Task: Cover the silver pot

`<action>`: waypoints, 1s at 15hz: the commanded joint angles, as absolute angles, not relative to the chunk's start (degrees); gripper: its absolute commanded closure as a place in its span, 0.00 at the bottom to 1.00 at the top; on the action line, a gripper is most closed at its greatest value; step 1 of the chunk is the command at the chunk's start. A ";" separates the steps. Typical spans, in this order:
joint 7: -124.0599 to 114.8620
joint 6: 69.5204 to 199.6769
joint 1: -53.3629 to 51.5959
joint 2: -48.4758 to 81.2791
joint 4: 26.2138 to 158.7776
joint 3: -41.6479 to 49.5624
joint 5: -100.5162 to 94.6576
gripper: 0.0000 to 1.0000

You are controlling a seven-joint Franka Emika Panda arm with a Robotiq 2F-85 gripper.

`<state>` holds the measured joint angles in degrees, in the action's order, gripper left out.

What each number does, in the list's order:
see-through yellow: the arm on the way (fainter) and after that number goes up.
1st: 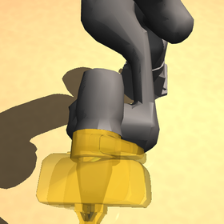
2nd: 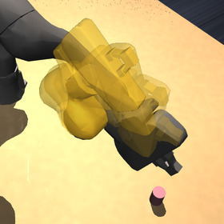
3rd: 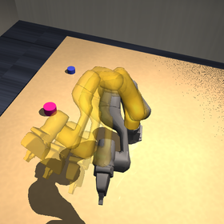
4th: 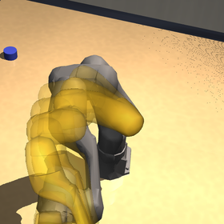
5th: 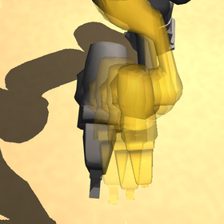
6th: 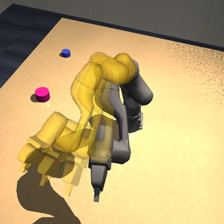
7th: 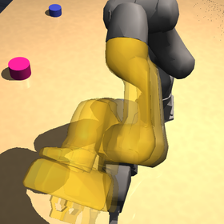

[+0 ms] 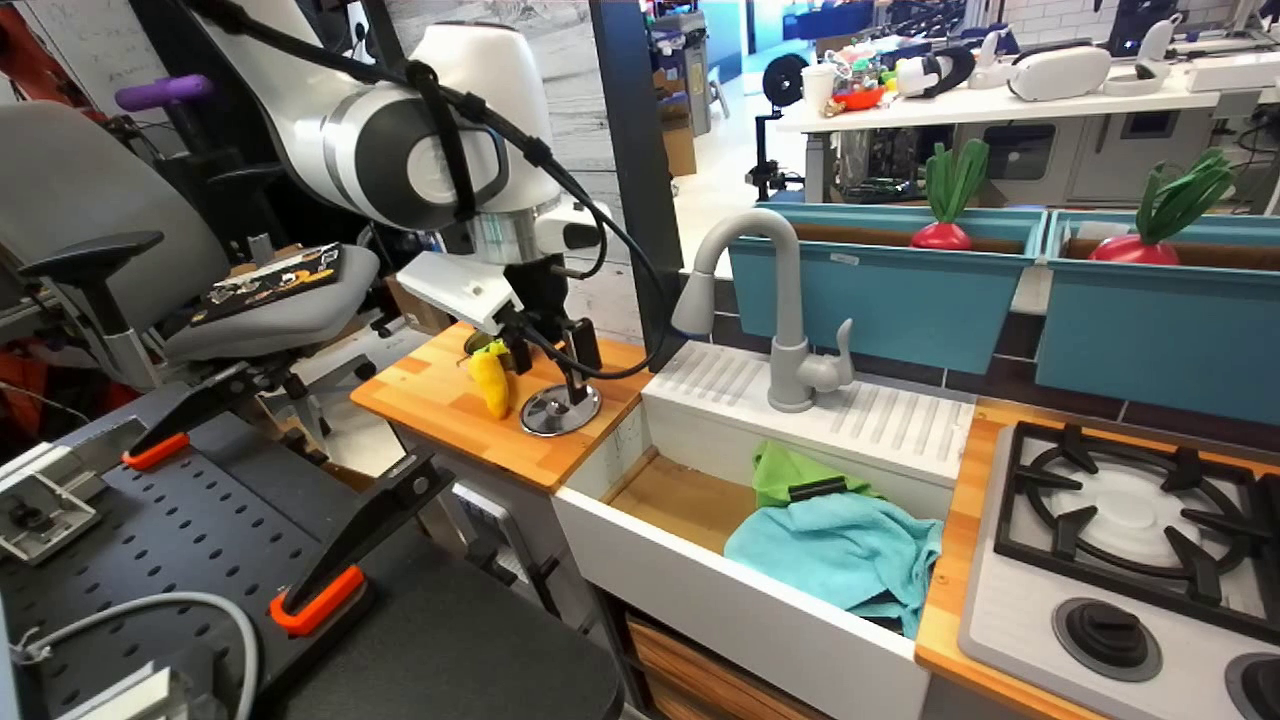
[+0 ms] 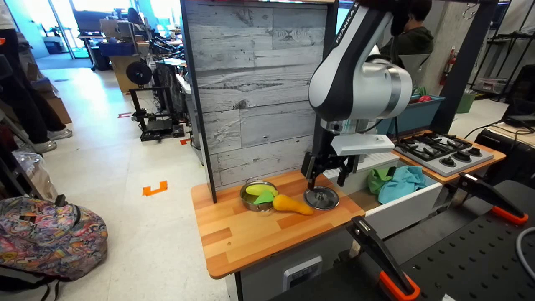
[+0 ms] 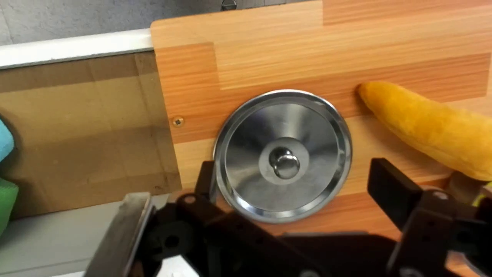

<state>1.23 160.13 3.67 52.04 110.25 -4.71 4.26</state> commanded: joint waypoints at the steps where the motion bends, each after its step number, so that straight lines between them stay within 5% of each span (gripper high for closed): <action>1: 1.00 159.39 2.58 55.59 106.49 -4.07 4.02 0.00; 2: 1.01 159.42 2.49 56.11 106.13 -4.04 3.96 0.00; 4: 1.15 159.50 2.38 56.93 105.39 -4.03 3.80 0.26; 11: 1.42 159.21 2.77 57.70 103.33 -4.18 3.79 0.81; 15: 2.06 159.92 3.47 56.40 103.80 -5.00 4.04 0.99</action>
<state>1.23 160.01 3.05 56.52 104.37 -4.52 3.96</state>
